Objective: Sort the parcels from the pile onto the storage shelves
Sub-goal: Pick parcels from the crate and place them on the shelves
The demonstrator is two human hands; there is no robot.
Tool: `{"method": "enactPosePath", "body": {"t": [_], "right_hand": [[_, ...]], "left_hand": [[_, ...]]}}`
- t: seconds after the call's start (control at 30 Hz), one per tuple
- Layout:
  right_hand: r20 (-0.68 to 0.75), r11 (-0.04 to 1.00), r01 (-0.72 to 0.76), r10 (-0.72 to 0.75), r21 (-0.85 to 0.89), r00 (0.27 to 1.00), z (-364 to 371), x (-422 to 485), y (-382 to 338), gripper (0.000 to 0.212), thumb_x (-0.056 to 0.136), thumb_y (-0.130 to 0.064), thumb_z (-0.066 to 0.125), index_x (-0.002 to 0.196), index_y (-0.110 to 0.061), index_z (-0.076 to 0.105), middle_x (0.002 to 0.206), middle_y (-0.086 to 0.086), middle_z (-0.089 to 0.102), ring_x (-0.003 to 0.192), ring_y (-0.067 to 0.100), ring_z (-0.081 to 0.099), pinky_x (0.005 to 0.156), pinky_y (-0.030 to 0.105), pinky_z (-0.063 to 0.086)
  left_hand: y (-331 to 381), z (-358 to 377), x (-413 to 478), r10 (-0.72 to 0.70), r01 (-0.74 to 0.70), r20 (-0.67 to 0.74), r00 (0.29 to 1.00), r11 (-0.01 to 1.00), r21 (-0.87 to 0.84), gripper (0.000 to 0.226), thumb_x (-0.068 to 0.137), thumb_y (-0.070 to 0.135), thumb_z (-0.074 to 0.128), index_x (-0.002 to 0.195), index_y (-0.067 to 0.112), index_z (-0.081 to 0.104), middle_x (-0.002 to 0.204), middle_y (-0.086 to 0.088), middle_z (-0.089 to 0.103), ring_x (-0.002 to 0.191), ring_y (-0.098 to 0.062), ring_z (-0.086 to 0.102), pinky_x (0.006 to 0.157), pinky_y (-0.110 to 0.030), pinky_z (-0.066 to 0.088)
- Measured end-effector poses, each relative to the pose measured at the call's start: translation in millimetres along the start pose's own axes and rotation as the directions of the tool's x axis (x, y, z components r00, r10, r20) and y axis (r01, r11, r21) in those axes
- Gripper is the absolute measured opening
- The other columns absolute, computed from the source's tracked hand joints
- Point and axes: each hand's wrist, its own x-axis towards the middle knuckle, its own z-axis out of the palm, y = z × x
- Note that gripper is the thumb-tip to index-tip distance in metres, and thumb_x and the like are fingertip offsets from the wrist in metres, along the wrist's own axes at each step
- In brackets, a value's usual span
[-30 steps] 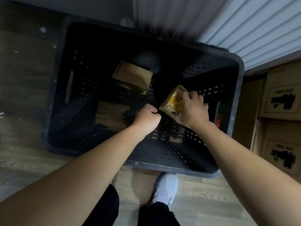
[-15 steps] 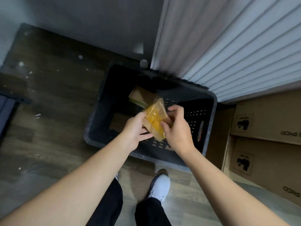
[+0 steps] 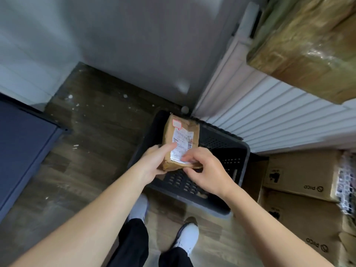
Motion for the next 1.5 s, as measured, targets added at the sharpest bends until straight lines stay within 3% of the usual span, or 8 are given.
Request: {"method": "enactPosePath", "body": {"t": [0.13,0.3,0.43,0.6,0.9,1.07,1.17,1.5], "right_hand": [[0.035,0.987,-0.118,0.115,0.111,0.993,-23.0,10.0,-34.9,0.014,0.090,-0.026,0.059,0.094,-0.025,0.072,0.106,-0.009,0.066,0.103,0.003,0.058,0.093,0.017,0.043],[-0.120,0.993,-0.007,-0.007,-0.118,0.993,-47.6,41.5,-86.0,0.017,0.088,-0.008,0.066,0.102,-0.016,0.069,0.100,-0.006,0.055,0.096,0.012,0.055,0.084,0.016,0.038],[-0.160,0.975,0.000,-0.036,-0.221,0.986,-63.3,69.4,-138.7,0.039,0.086,-0.009,0.067,0.124,-0.015,0.061,0.115,-0.001,0.051,0.114,0.022,0.052,0.098,0.028,0.042],[-0.209,0.996,-0.047,0.029,-0.081,0.978,-86.5,98.2,-220.0,0.058,0.086,-0.022,0.072,0.137,-0.019,0.045,0.126,-0.003,0.046,0.118,0.006,0.043,0.094,0.013,0.030],[-0.147,0.998,0.019,-0.011,0.053,0.989,-113.0,136.2,-372.3,0.069,0.082,-0.031,0.076,0.140,-0.034,0.039,0.137,0.000,0.041,0.127,0.014,0.045,0.110,0.031,0.037],[-0.076,0.991,0.068,-0.060,0.116,0.995,-127.8,138.8,-433.6,0.049,0.068,-0.042,0.074,0.107,-0.053,0.047,0.123,0.007,0.059,0.106,0.019,0.062,0.098,0.043,0.051],[0.027,0.981,0.171,-0.174,0.087,0.984,-133.4,131.1,-464.5,0.047,0.074,-0.035,0.074,0.108,-0.051,0.046,0.120,0.009,0.060,0.103,0.020,0.064,0.097,0.042,0.052],[0.170,0.892,0.412,-0.442,0.187,0.881,-148.2,76.0,-534.7,0.058,0.080,-0.023,0.079,0.121,-0.039,0.041,0.128,-0.001,0.039,0.108,0.011,0.051,0.082,0.017,0.039]], "left_hand": [[5.8,-18.2,-19.0,0.085,-0.088,-0.029,0.996,0.990,-0.113,0.032,0.091,0.031,0.064,0.121,0.019,0.065,0.103,-0.003,0.076,0.100,-0.022,0.068,0.091,-0.044,0.053],[21.1,-35.7,-54.8,0.196,-0.199,-0.035,0.980,0.953,-0.228,0.020,0.093,0.022,0.060,0.112,0.021,0.066,0.099,0.000,0.076,0.094,-0.019,0.069,0.082,-0.035,0.052],[46.6,-45.0,-91.0,0.248,-0.247,-0.041,0.968,0.910,-0.332,0.025,0.093,0.014,0.059,0.116,0.021,0.064,0.102,-0.002,0.076,0.097,-0.021,0.069,0.080,-0.034,0.053],[91.4,-64.0,-143.7,0.382,-0.370,-0.036,0.923,0.860,-0.352,0.027,0.093,0.003,0.053,0.111,0.018,0.066,0.098,-0.002,0.076,0.091,-0.019,0.071,0.077,-0.031,0.056],[162.7,-114.9,-237.1,0.531,-0.534,-0.126,0.838,0.752,-0.387,0.032,0.092,-0.005,0.046,0.100,0.017,0.067,0.086,0.002,0.077,0.083,-0.014,0.072,0.064,-0.022,0.055],[194.7,-144.2,-292.5,0.545,-0.599,-0.255,0.799,0.763,-0.245,0.023,0.092,0.026,0.053,0.111,0.029,0.066,0.097,0.010,0.075,0.095,-0.010,0.070,0.080,-0.029,0.052],[213.8,-149.1,-333.6,0.536,-0.636,-0.389,0.749,0.745,-0.199,0.047,0.081,0.059,0.058,0.113,0.026,0.069,0.103,0.006,0.075,0.100,-0.012,0.070,0.090,-0.032,0.051],[192.7,-122.4,-446.8,0.487,-0.706,-0.633,0.601,0.695,-0.135,0.041,0.097,0.045,0.040,0.097,0.022,0.073,0.091,0.003,0.077,0.090,-0.014,0.071,0.082,-0.032,0.050]]}}
